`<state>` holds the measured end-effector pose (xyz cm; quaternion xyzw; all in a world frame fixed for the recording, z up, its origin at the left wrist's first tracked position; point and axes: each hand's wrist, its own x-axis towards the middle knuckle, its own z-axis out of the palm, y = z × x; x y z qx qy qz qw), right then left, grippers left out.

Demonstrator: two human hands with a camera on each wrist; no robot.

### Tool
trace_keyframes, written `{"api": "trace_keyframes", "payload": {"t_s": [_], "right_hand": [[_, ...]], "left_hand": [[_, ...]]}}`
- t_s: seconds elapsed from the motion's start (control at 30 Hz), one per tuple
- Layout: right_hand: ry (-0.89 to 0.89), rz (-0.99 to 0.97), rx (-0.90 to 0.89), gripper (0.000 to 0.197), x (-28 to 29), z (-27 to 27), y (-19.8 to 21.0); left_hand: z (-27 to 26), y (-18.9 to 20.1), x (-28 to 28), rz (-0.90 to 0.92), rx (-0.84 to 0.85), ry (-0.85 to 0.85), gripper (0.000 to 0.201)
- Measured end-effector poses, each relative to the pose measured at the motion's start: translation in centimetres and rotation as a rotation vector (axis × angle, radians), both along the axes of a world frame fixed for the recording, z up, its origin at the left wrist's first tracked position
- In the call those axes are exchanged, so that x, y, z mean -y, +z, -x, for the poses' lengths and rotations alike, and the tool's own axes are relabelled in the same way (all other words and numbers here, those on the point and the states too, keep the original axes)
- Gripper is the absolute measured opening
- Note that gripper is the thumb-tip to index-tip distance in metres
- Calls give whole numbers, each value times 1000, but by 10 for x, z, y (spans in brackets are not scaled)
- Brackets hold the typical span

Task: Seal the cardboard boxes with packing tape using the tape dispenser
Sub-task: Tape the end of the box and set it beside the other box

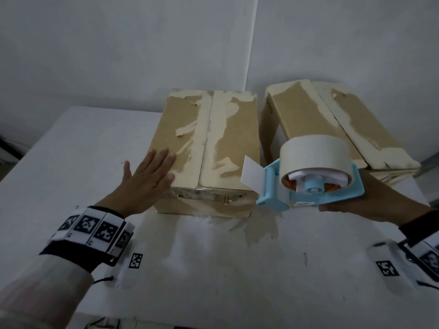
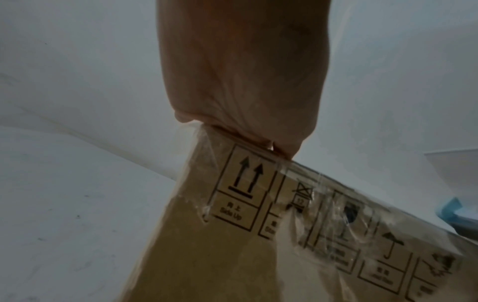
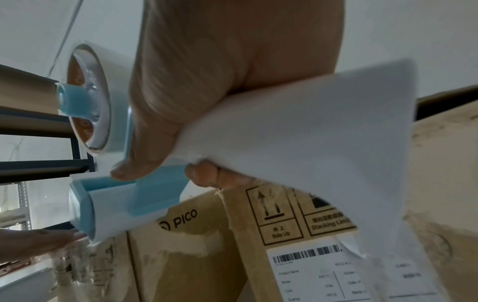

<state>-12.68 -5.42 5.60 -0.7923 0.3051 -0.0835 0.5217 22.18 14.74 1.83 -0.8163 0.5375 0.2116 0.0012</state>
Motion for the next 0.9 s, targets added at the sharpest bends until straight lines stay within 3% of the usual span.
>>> {"api": "trace_keyframes", "payload": {"t_s": [0.47,0.6,0.73,0.9], "right_hand": [[-9,-45,83,40,-31,-2,-22],[-43,-60,87,60,-35,1,-27],[-43,-22,98,54,-38,12,-28],[-76,8,67,61,-40,26,-25]], "left_hand": [[-26,0,-2,27,49,-60,74],[-31,-2,1,42,62,-73,77],[-30,-5,0,51,66,-65,78],[-32,-10,2,67,64,-42,77]]}}
